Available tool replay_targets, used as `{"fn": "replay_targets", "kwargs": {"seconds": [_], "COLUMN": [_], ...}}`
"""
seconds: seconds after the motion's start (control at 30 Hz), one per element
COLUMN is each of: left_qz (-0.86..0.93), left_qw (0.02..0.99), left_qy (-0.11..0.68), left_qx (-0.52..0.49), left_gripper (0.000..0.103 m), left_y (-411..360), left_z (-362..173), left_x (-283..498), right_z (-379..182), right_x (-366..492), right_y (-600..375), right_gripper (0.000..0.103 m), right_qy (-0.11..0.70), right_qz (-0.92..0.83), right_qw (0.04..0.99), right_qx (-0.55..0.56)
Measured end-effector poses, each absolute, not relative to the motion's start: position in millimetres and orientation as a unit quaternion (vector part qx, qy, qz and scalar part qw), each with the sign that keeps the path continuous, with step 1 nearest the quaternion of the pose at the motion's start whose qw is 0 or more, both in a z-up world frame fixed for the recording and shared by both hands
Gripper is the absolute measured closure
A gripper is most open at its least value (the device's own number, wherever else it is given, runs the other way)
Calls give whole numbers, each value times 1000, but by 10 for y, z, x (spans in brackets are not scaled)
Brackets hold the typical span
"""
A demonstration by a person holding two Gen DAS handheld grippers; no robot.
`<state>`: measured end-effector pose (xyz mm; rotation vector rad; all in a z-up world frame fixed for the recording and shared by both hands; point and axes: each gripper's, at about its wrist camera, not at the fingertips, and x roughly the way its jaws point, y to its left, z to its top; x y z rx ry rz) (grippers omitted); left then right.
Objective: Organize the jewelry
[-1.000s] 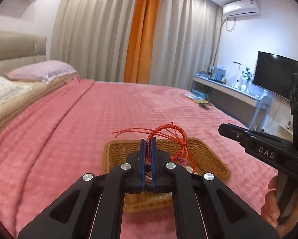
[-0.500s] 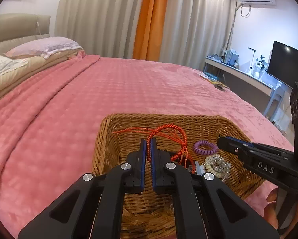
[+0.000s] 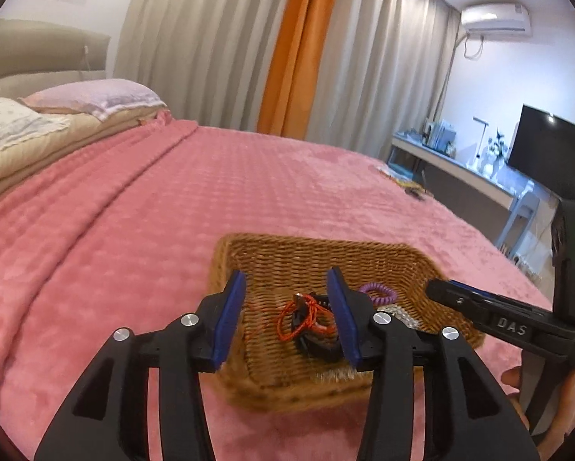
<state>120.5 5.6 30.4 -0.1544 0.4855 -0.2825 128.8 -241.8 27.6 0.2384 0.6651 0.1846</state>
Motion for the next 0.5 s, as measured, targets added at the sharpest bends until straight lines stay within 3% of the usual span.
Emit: {"fn": "replay_targets", "kwargs": {"seconds": [0.27, 0.5], "left_qz": [-149, -166], "left_qw": [962, 950], "left_qy": [213, 239], "left_qx": [-78, -111], "left_gripper": [60, 60], "left_y": [285, 403], "left_z": [549, 322], "left_x": [430, 0], "right_z": [477, 160], "right_x": [462, 49], "right_y": [-2453, -2490], "right_gripper": [62, 62], "right_qy": [303, 307], "right_qz": [81, 58], "right_qw": [945, 947], "right_qx": [94, 68]}}
